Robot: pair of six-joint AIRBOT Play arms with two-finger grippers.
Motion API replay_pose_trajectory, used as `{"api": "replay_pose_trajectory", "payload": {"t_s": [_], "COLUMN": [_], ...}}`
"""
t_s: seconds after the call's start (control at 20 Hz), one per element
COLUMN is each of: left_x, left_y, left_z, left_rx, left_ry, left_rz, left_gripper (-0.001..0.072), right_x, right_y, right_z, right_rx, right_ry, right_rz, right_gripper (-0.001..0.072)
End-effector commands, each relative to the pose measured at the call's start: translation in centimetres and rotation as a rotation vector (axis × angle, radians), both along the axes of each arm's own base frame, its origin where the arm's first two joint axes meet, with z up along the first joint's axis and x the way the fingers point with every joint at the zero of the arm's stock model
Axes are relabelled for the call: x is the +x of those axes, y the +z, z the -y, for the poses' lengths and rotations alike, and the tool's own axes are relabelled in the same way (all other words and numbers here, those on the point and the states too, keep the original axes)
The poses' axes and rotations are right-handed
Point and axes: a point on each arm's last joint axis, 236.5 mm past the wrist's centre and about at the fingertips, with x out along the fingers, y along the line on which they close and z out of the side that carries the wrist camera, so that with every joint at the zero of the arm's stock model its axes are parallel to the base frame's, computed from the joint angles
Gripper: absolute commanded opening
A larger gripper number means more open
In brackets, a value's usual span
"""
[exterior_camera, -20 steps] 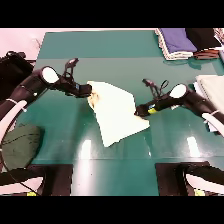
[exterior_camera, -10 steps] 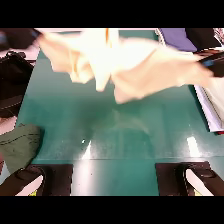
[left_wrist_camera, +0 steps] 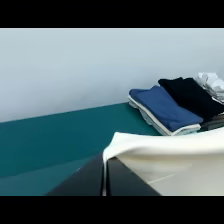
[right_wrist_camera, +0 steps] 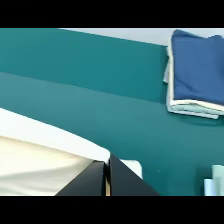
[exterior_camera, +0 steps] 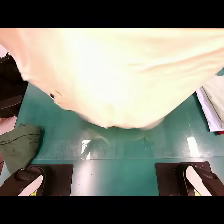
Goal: Fold the shirts.
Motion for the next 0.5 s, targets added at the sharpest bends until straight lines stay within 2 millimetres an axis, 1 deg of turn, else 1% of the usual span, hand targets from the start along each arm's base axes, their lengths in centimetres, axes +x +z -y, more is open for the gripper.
{"api": "replay_pose_trajectory", "payload": {"t_s": [0.0, 0.05, 0.1, 0.2, 0.25, 0.35, 0.4, 0.45], "left_x": [3.5, 4.5, 5.0, 5.2, 5.0, 3.5, 2.5, 1.1], "left_y": [-4.1, -4.9, -5.2, -4.8, -4.4, -2.4, -1.0, 0.9], "left_z": [1.0, 1.2, 1.4, 1.3, 1.3, 1.0, 0.8, 0.4], "left_rx": [0.064, 0.069, 0.069, 0.063, 0.062, 0.057, 0.05, 0.038], "left_ry": [-0.014, -0.015, -0.016, -0.013, -0.012, -0.013, -0.012, -0.011], "left_rz": [-0.121, -0.143, -0.152, -0.138, -0.128, -0.076, -0.038, 0.012], "left_gripper": [0.0022, 0.0022, 0.0022, 0.0022, 0.0022, 0.0022, 0.0022, 0.0022], "right_x": [3.1, 4.0, 4.7, 5.4, 5.5, 4.7, 4.0, 3.0], "right_y": [-2.0, -2.9, -3.7, -4.5, -4.6, -4.0, -3.2, -2.4], "right_z": [-2.0, -2.6, -3.3, -4.4, -4.5, -4.6, -4.2, -4.0], "right_rx": [0.059, 0.068, 0.075, 0.079, 0.072, 0.038, 0.012, -0.003], "right_ry": [0.097, 0.123, 0.149, 0.186, 0.188, 0.179, 0.157, 0.146], "right_rz": [-0.088, -0.117, -0.142, -0.168, -0.169, -0.145, -0.118, -0.092], "right_gripper": [0.0018, 0.0018, 0.0018, 0.0018, 0.0018, 0.0018, 0.0018, 0.0018]}}
